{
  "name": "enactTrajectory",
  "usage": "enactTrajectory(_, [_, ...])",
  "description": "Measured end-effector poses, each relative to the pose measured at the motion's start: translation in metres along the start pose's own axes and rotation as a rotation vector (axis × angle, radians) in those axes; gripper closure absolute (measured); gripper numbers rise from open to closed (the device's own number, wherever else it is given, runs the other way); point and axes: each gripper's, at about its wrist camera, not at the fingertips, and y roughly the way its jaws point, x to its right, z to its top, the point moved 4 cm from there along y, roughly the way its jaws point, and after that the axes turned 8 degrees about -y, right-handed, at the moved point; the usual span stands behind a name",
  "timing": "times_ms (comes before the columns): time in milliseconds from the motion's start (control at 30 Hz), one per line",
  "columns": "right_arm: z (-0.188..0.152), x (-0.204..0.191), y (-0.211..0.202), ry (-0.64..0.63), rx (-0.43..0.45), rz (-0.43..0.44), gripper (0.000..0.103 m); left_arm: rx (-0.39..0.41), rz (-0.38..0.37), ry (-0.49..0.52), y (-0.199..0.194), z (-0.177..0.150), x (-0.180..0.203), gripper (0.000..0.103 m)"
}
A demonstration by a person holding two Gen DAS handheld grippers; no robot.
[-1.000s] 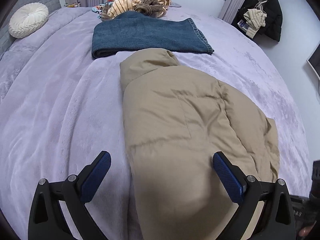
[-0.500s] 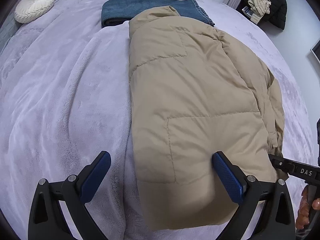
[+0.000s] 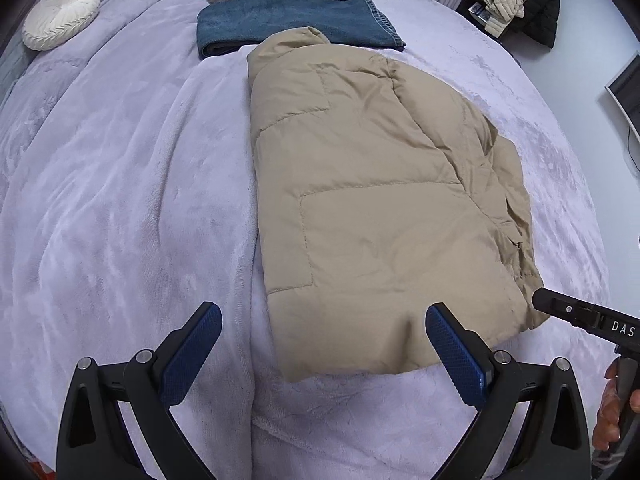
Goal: Fold large clothes
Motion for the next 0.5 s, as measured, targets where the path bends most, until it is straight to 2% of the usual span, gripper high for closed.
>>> enactTrajectory(67, [-0.008, -0.001, -0.006, 0.007, 0.005, -0.008, 0.064, -0.002, -0.005, 0.015, -0.005, -0.003, 0.002, 0.000])
enactTrajectory(500, [-0.040, -0.020, -0.024, 0.023, 0.011, -0.014, 0.063, 0.047, 0.079, 0.017, -0.026, -0.016, -0.008, 0.000])
